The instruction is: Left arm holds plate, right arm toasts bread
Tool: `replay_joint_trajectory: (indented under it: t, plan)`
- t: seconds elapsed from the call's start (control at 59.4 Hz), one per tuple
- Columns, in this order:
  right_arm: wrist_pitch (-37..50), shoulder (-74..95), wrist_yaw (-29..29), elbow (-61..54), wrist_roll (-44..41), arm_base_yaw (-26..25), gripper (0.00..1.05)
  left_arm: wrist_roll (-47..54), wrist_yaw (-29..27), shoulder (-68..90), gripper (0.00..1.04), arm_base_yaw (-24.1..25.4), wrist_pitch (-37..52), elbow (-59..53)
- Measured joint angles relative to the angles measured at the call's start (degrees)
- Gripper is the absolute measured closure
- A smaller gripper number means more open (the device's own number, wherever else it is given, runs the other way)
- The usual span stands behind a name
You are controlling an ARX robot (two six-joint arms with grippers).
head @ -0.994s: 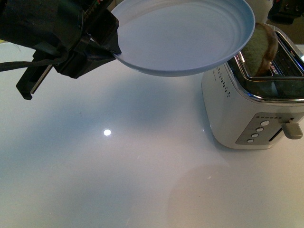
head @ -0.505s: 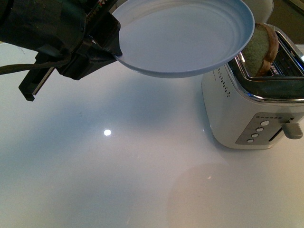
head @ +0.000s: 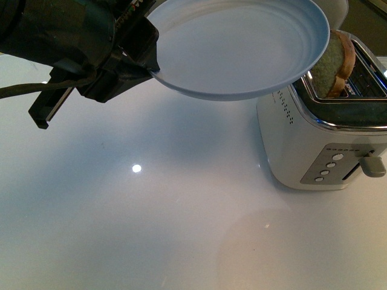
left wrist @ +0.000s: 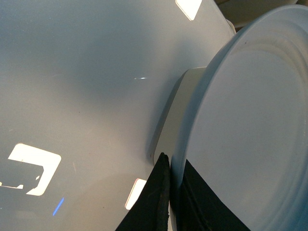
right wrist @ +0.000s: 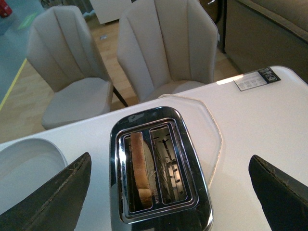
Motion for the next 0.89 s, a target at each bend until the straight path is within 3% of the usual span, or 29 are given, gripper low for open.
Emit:
replay_joint_trajectory:
  t: [0.101,0.32,0.438,0.893]
  plan:
    - [8.2,-3.4,-1.4,-6.9,-5.6,-1.1,0.44,0.1,-0.2,0.0,1.02,0.0,0.0,0.0]
    - [9.7,-8.9,-2.9,-14.6,-8.0,-3.0,0.79,0.5,-0.2,0.0,1.02,-0.1,0.0,0.0]
    - [9.8,-12.7,-7.1,-17.9,-8.6,-6.6,1.02,0.8,-0.5,0.0,1.02,-0.1,0.0,0.0]
    - [3.2,-27.3,-7.3,-26.0,-8.8,-7.3,1.03,1.2,-0.6,0.0,1.02,0.0,-0.1,0.0]
